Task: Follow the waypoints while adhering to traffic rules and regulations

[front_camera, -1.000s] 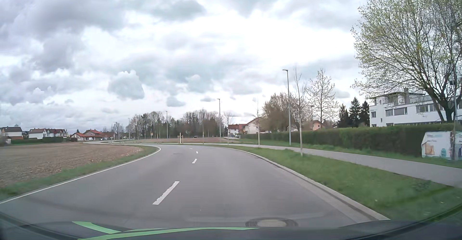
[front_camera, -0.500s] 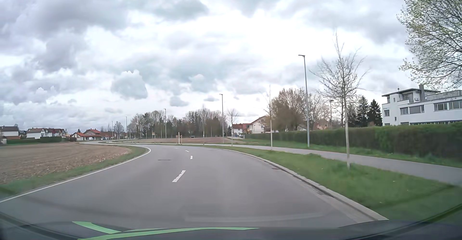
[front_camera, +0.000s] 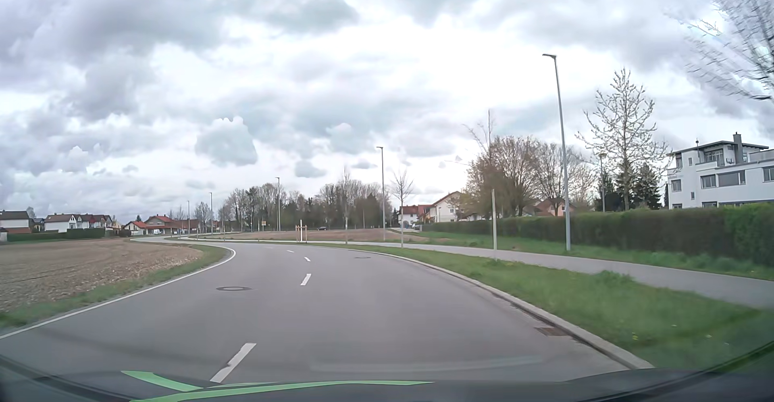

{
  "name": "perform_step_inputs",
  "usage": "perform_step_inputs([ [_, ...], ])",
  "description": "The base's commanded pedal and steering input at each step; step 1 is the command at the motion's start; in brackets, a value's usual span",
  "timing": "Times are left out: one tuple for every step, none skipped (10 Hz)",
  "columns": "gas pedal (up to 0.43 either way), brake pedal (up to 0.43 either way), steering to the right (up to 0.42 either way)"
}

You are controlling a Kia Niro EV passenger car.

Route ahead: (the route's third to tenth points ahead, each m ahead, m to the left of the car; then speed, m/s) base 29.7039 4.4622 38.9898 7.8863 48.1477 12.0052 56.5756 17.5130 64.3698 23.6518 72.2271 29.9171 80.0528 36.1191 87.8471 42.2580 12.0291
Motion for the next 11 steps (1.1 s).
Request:
perform_step_inputs([
  [0.059,0.000,-0.024],
  [0.059,0.000,-0.027],
  [0.067,0.000,-0.030],
  [0.067,0.000,-0.033],
  [0.067,0.000,-0.035],
  [0.067,0.000,-0.037],
  [0.079,0.000,-0.040],
  [0.079,0.000,-0.043],
  [0.079,0.000,-0.044],
  [0.079,0.000,-0.047],
  [0.079,0.000,-0.051],
])
